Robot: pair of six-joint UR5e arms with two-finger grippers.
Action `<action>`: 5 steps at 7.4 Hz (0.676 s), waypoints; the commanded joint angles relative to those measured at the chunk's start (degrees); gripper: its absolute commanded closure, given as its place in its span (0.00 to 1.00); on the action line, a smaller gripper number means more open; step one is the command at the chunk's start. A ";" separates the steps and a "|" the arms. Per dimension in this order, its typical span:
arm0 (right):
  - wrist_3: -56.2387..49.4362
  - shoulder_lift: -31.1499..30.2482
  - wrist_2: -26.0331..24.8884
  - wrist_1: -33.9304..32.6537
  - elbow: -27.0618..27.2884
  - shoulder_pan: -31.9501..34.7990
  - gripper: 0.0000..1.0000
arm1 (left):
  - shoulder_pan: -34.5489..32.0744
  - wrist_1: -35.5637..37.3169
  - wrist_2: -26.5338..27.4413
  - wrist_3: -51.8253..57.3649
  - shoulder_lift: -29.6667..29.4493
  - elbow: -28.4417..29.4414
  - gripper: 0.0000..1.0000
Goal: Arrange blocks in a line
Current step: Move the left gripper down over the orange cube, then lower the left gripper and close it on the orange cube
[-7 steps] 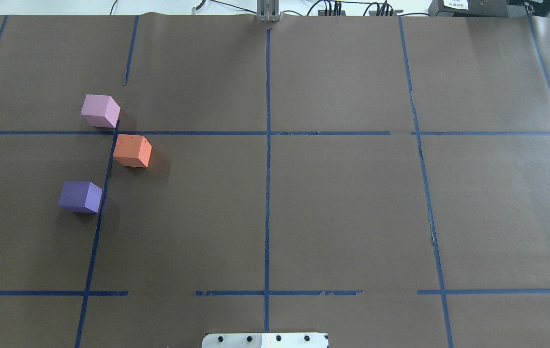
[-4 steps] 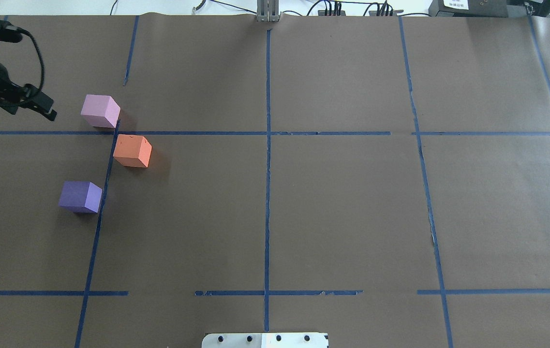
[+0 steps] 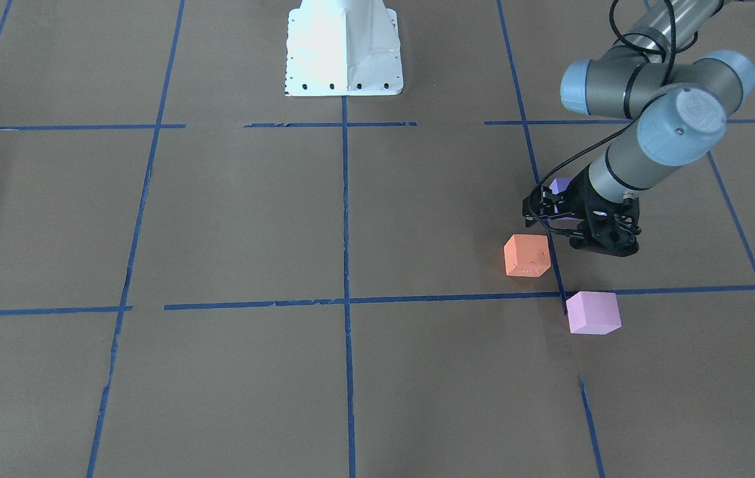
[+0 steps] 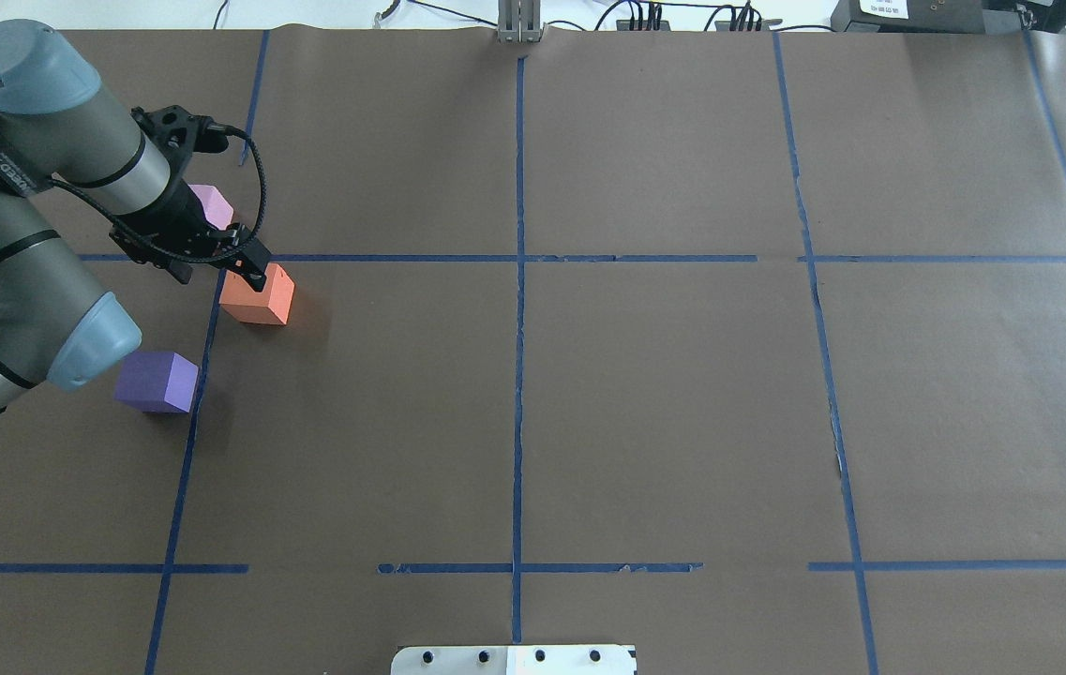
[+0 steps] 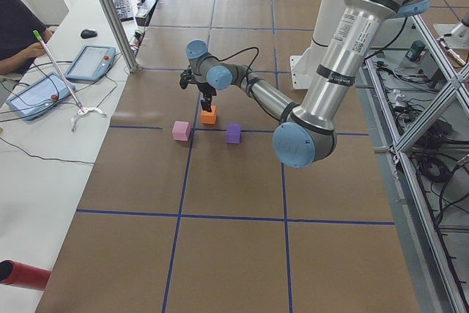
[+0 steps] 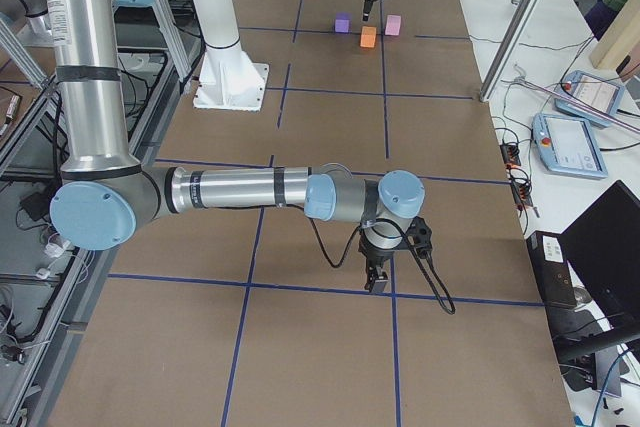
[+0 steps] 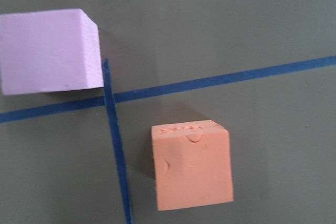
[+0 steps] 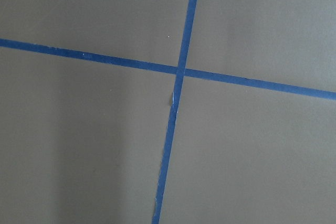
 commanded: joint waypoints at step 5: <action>0.00 0.00 0.00 0.00 0.00 0.00 0.00 | 0.52 -2.14 -0.75 -6.46 -1.87 5.72 0.01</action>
